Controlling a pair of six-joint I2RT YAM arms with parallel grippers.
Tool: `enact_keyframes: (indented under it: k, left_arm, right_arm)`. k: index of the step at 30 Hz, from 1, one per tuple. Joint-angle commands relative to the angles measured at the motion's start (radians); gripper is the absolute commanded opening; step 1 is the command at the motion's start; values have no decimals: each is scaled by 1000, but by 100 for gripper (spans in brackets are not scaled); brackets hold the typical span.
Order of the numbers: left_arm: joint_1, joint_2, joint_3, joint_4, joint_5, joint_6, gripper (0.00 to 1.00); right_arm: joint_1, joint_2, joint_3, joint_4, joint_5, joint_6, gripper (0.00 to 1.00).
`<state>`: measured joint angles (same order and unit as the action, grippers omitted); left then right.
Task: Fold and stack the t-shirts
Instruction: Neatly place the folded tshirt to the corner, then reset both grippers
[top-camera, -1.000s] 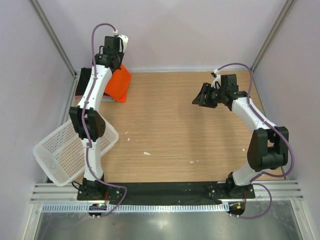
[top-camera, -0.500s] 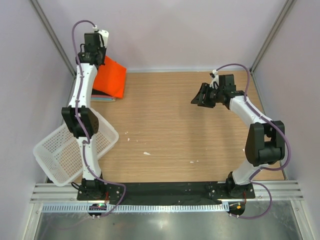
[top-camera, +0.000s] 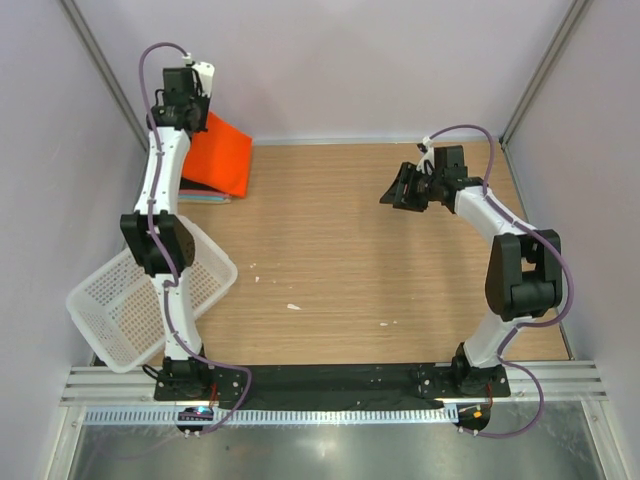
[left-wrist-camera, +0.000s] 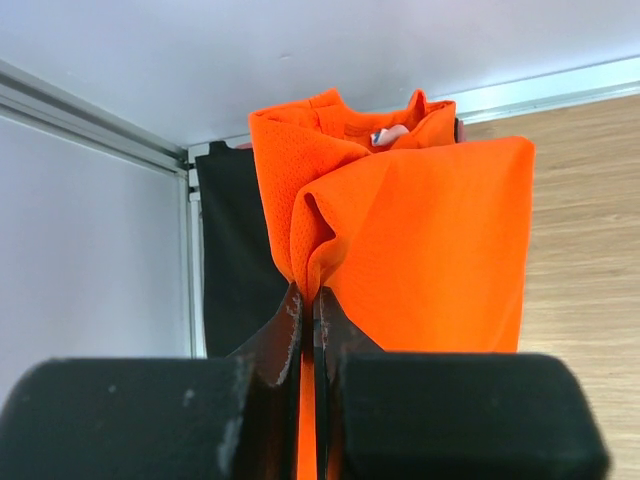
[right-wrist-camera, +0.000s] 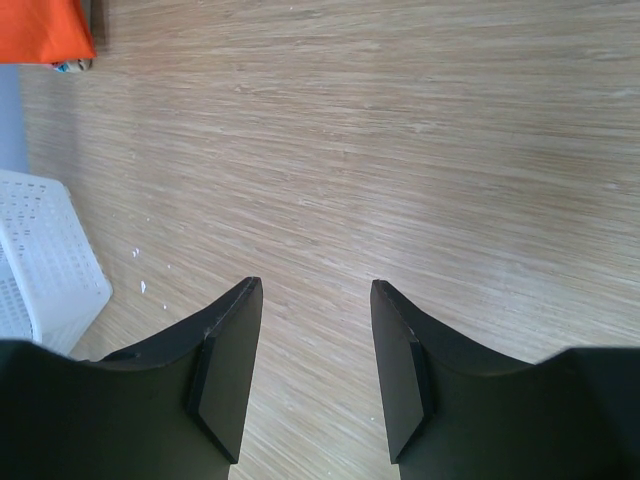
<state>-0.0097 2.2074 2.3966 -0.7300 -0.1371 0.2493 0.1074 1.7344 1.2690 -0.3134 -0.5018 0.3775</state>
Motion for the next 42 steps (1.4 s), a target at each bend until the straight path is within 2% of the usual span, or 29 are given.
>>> enact_keyframes:
  k: [1,4,11,17,19,20,22,24,30,33,36,37,38,40,41,42]
  left_arm:
    - [39,-72,-19,46,71,47,0]
    - [77,-69,-66,101,88,45,0]
    - [125,0,48,121,106,42,0]
    - [146,37,-14,255,105,30,0]
    - [146,66,-47,302,58,36,13]
    - [148,87,-44,335,30,36,27]
    - [146,151,10,349,-88,41,60]
    - [146,172,36,346,-154,31,69]
    - [120,49,-83,333,-145,-70,74]
    - [74,-18,-128,255,-128,-100,75]
    - [22,-92,-146,131,-87,-172,75]
    - [-11,-113,-149,94,-46,-206,74]
    - [-21,-138,-161,40,64,-243,74]
    - [-54,-244,-264,32,218,-365,71]
    - [-68,-289,-310,50,329,-392,71]
    - [-85,-364,-402,53,358,-416,71]
  right_arm:
    - [-3,-10,30,42,-15,11,54]
    - [-2,-6,38,40,-15,9,54]
    - [3,33,41,65,-1,18,53]
    - [9,88,53,73,0,18,53]
    - [11,96,56,71,3,12,54]
    - [9,103,56,73,8,9,54]
    - [9,114,64,65,12,3,54]
    - [11,131,72,56,14,1,54]
    - [34,131,76,48,8,8,54]
    - [35,126,78,28,-4,14,54]
    - [35,103,96,-6,5,21,54]
    - [35,87,108,-50,11,21,54]
    - [35,76,122,-71,14,17,55]
    - [40,24,158,-139,35,5,68]
    - [43,2,161,-151,43,3,78]
    - [46,-25,161,-162,51,4,84]
